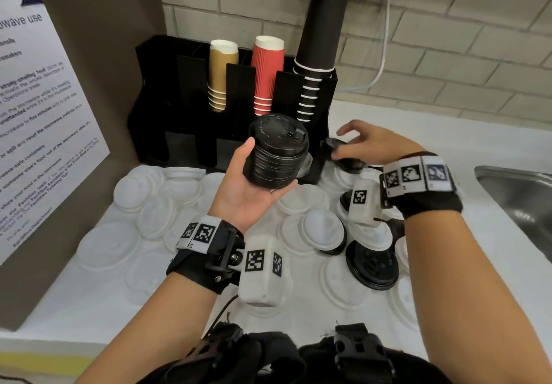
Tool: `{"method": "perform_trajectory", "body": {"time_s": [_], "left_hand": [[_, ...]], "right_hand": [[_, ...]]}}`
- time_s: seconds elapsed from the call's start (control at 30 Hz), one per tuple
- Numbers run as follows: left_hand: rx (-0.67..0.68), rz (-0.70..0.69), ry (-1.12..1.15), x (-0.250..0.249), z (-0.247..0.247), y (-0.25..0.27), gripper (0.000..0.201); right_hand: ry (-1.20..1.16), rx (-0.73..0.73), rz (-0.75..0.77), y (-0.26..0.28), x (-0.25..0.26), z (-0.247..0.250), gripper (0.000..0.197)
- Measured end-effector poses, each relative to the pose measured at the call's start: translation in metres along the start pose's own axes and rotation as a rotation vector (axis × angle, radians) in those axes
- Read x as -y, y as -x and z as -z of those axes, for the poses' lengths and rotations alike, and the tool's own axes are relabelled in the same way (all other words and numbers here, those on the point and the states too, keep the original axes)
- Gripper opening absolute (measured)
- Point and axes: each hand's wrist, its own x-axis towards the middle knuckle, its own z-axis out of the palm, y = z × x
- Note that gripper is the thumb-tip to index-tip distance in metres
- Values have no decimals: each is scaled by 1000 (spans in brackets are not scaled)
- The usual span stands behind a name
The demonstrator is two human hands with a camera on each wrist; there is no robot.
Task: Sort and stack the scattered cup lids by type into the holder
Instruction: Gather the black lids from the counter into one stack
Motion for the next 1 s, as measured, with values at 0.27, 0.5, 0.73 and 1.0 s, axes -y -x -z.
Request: {"method": "perform_trajectory", "body": {"time_s": [0.27, 0.5, 0.73, 1.0], "left_hand": [[25, 42, -19, 15, -14, -11, 38], [-22, 87, -113, 29, -18, -6, 38], [-67, 97, -182, 36, -20, 2, 48], [-74, 88, -150, 44, -21, 4, 44]], "right_hand": [[-699, -257, 447, 52, 19, -36, 18], [-669, -368, 408, 52, 9, -54, 19], [-540, -368, 428, 58, 3, -62, 24], [-494, -405, 465, 65, -3, -62, 28]]}}
